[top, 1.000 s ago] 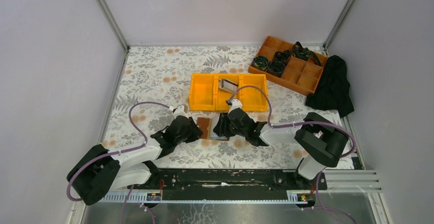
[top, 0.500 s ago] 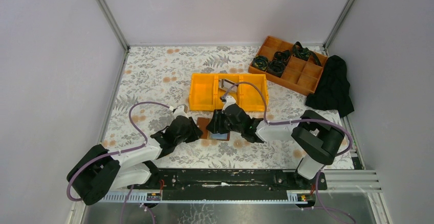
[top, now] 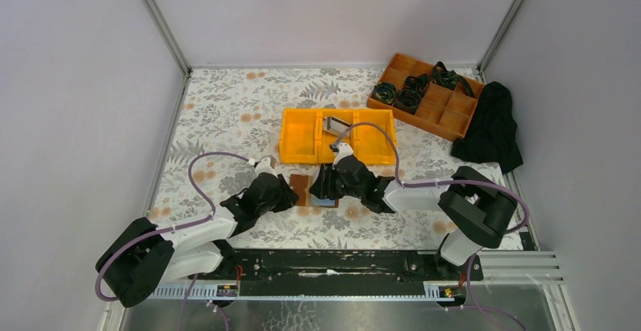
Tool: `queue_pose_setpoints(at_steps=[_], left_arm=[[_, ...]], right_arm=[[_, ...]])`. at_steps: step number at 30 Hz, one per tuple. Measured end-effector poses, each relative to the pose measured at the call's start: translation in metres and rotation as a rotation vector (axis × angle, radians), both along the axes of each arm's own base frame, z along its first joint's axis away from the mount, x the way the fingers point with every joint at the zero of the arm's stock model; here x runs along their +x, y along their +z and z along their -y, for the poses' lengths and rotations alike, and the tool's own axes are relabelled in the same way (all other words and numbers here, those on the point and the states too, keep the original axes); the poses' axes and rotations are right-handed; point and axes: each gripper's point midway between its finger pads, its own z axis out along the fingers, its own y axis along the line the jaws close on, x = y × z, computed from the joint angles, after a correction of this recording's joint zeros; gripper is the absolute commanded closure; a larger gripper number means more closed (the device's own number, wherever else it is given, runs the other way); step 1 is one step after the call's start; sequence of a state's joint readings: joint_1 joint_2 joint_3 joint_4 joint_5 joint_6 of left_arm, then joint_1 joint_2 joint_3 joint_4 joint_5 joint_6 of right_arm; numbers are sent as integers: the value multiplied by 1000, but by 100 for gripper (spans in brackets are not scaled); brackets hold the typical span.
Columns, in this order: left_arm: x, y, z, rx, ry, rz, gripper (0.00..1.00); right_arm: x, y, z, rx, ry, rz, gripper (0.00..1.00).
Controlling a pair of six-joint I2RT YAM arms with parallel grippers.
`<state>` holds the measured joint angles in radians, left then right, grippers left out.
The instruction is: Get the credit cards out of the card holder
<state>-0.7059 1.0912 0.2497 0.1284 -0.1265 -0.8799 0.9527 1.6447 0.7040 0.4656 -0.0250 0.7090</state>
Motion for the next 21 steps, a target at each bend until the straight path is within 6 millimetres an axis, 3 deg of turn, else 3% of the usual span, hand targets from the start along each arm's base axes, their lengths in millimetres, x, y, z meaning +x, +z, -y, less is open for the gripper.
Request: queue_pose_setpoints(at_steps=[5,10,21], left_arm=[[0,0,0,0,0,0,67],[0,0,0,-2,-2,-1,67],[-1,0,0,-1,-3,-3,67]], right_arm=[[1,5,24,1,-42,13,47],[1,-11,43,-38,-78,-4,46],[-1,-18,45,-48,-79,-13,46]])
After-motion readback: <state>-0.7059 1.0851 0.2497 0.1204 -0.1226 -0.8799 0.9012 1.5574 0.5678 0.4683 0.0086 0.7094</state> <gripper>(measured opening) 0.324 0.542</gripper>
